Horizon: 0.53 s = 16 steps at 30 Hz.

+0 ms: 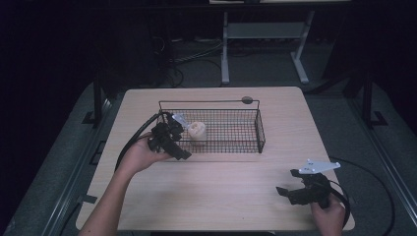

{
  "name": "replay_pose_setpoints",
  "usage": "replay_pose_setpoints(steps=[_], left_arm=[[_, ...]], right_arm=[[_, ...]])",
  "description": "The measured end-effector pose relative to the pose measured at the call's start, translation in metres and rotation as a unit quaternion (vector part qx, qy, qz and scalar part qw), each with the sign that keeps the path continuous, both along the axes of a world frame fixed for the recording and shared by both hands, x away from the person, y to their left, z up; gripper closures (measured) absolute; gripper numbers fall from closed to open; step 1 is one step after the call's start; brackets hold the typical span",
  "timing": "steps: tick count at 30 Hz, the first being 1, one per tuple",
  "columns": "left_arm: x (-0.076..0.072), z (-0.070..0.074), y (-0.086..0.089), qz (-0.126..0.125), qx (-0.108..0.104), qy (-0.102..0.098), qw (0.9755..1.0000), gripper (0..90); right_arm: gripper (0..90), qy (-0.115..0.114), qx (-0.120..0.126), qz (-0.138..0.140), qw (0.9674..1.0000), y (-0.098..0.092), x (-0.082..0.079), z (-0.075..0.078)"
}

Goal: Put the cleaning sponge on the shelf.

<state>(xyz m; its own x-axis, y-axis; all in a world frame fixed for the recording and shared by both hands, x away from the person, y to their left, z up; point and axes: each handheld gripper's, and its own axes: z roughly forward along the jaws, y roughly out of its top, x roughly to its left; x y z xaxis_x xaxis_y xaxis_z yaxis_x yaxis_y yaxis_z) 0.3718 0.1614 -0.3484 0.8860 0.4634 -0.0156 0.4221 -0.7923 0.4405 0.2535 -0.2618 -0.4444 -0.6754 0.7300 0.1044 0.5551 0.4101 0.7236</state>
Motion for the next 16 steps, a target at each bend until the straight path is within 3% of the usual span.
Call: replay_pose_setpoints(steps=[10,16], left_arm=[[-0.017,-0.007,0.007,-0.003,-0.005,-0.002,1.0000,21.5],[-0.035,-0.013,0.014,-0.006,-0.015,-0.007,0.9998,21.5]], right_arm=[[14.2,-0.002,-0.002,0.000,1.0000,0.000,-0.001,0.001],[14.1,-0.001,-0.002,-0.001,1.0000,0.001,-0.001,0.000]])
